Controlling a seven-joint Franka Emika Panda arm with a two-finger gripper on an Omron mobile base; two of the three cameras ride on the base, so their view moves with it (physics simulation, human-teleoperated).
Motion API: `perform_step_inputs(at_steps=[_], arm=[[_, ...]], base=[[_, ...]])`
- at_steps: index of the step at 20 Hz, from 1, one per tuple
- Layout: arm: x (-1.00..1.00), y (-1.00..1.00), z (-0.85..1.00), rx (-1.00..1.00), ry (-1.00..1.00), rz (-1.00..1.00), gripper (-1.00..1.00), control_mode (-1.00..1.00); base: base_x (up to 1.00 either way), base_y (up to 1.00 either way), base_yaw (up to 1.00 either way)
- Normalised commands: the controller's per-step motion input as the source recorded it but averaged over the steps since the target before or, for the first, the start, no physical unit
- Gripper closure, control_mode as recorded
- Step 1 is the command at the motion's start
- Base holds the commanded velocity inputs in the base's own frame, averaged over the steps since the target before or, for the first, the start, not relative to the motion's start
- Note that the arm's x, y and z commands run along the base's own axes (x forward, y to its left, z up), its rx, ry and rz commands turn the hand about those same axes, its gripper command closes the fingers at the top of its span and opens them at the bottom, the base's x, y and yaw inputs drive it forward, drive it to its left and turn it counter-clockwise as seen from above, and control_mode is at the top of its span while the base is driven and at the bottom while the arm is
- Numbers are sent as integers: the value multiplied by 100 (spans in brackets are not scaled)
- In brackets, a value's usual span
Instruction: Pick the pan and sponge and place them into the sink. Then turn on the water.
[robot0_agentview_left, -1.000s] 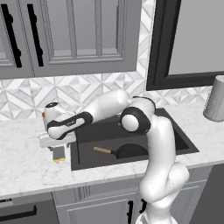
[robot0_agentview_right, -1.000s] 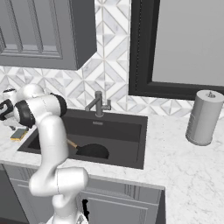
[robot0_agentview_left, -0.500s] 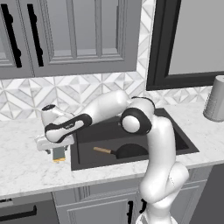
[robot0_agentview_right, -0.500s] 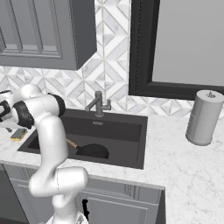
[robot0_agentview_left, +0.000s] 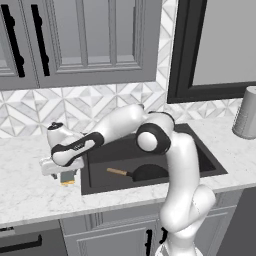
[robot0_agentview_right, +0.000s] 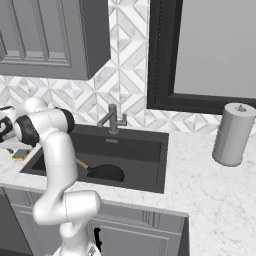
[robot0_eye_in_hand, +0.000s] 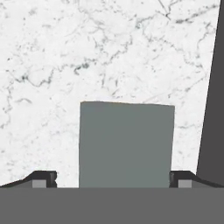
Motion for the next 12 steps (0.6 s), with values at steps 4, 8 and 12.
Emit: perform_step_inputs(at_steps=[4, 8, 12], arm=[[4, 0, -31, 0, 1, 0, -100, -100], [7, 1, -21, 0, 2, 0, -100, -100], [4, -6, -21, 0, 3, 0, -100, -100]], base=[[0, 0, 0], [0, 0, 0], [0, 0, 0]])
